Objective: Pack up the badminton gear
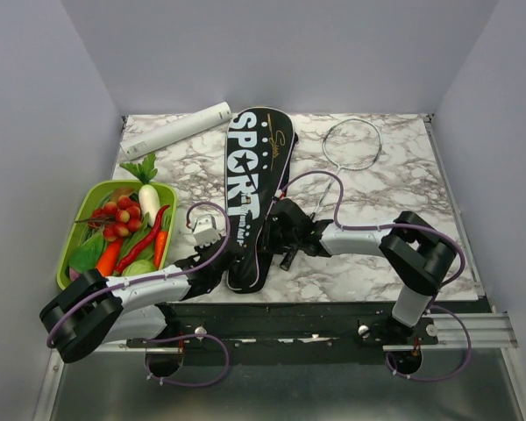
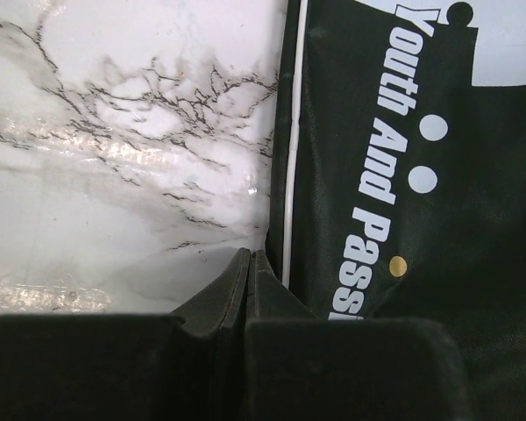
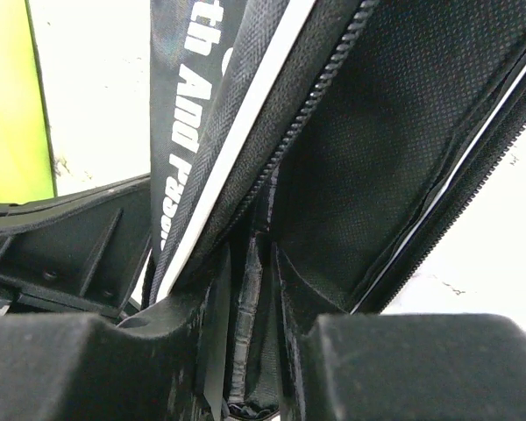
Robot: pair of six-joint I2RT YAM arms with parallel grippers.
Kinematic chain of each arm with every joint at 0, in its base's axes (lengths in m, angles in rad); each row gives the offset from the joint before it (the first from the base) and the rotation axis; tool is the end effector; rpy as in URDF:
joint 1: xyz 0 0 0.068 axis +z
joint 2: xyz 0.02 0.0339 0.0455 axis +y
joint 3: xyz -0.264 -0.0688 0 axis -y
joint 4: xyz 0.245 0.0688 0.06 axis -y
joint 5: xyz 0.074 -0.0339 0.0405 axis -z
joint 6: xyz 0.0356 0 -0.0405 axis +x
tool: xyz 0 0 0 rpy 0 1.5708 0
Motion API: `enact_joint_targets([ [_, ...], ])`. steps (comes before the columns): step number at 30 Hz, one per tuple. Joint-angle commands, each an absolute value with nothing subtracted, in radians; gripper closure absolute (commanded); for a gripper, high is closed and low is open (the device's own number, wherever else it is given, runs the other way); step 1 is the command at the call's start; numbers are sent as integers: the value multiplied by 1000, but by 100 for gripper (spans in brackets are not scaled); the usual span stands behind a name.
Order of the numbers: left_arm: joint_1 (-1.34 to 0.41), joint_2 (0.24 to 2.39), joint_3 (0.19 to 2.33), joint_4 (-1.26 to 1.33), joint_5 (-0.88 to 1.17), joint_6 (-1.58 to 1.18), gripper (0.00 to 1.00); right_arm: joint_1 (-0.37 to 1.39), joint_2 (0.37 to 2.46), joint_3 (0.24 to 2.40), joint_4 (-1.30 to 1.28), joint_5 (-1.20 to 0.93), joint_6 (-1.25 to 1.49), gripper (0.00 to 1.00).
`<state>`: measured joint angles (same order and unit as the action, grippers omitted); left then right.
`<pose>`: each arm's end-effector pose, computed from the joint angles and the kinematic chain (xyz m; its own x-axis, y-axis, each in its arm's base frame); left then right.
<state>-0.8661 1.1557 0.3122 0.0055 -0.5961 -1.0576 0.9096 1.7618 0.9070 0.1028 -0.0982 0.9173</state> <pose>0.1386 -0.1321 0.1351 -0.5737 -0.4383 -0.6920 -0.2294 0.8970 -0.3779 0.2159 0.2832 0.1525 -0.9136 0.1125 -0.3908 -0.1712 0.7652 0.6206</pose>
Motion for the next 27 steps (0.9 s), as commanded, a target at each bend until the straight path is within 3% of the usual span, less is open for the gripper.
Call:
enact_joint_targets([
  [1, -877, 1186, 307, -63, -532, -1046, 94, 911, 1766, 907, 138, -104, 922, 72],
  [4, -877, 1195, 305, -55, -531, -1049, 94, 911, 1766, 888, 164, -117, 928, 79],
  [19, -877, 1177, 301, -61, -523, -1046, 95, 940, 1884, 856, 552, -248, 1069, 79],
  [26, -877, 1154, 302, -84, -538, -1046, 95, 945, 1849, 891, 424, -241, 1026, 75],
  [27, -877, 1147, 307, -95, -546, -1043, 95, 945, 1835, 884, 398, -232, 1016, 70],
])
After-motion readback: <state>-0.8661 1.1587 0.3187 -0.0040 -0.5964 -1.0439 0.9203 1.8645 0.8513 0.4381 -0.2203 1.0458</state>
